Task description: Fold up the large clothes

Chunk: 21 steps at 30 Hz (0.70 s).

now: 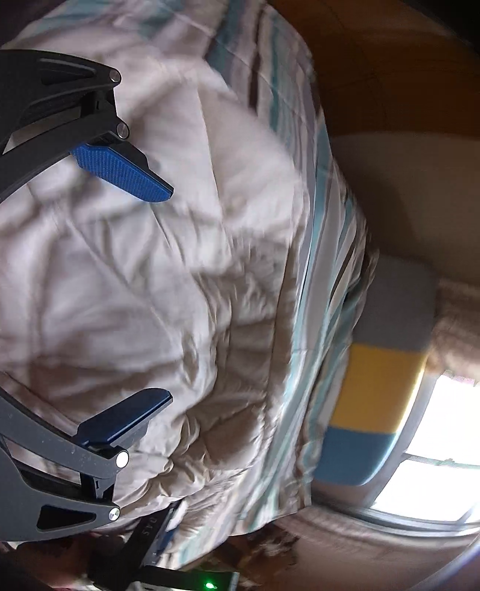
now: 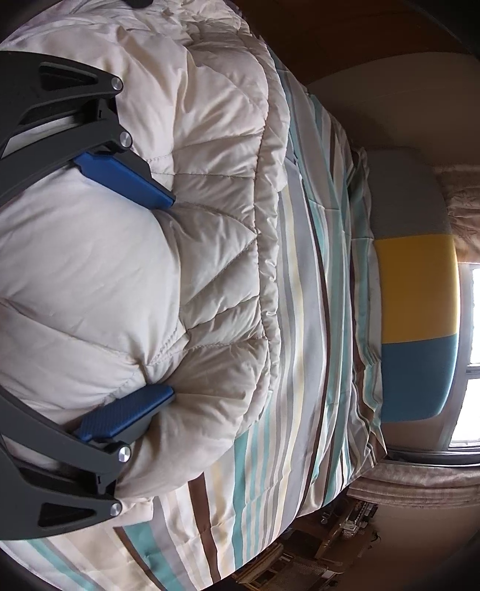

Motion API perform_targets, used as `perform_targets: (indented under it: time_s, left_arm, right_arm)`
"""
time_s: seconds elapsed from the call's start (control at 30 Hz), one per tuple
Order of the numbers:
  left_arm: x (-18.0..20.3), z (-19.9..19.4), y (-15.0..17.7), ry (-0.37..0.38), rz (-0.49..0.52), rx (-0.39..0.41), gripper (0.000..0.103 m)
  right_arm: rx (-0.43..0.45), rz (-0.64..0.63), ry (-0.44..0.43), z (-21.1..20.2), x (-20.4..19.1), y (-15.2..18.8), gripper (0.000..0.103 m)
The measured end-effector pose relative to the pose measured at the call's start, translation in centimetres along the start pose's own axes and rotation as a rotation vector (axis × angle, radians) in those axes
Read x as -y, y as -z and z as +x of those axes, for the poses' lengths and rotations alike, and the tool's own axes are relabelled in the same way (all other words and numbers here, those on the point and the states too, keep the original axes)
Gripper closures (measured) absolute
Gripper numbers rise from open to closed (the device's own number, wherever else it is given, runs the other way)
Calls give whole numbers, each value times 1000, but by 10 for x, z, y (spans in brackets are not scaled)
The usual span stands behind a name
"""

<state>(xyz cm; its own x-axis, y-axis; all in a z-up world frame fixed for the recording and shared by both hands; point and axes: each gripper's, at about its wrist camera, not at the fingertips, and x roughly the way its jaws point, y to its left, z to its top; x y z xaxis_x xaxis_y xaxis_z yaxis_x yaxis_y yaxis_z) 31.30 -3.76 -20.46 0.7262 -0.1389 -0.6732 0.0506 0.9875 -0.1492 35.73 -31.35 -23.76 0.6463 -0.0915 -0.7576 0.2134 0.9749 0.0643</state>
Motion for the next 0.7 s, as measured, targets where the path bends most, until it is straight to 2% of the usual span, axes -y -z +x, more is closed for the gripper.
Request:
perform_targets:
  time_s: [0.07,0.13,0.27,0.47,0.6,0.63,0.7]
  left_arm:
    - [-13,-12,4,11,-25,21,3]
    - [-20,-21,8,-15,-21,31,3]
    - [-30,-37,18,-58,-5,53,3]
    - [-56,-72,40,-59,-79,119,3]
    - [-75,-90,54,-101,-136,163,3]
    - [-82,-94,60,-106,-160,165,3]
    - [-94,-100,70,-97,-210,167,3]
  right_arm:
    - [-12,1,9,-8,-1,2,2]
    - [-23,9,12,-15,-2,5,2]
    - [-23,29,-34,-36,2,15,2]
    - [60,58,-96,-89,2,39,2]
    - [131,25,-151,-123,-11,60,2]
    - [155,17,-164,-130,-14,63,4]
    - [193,-9,-208,-144,-22,73,18]
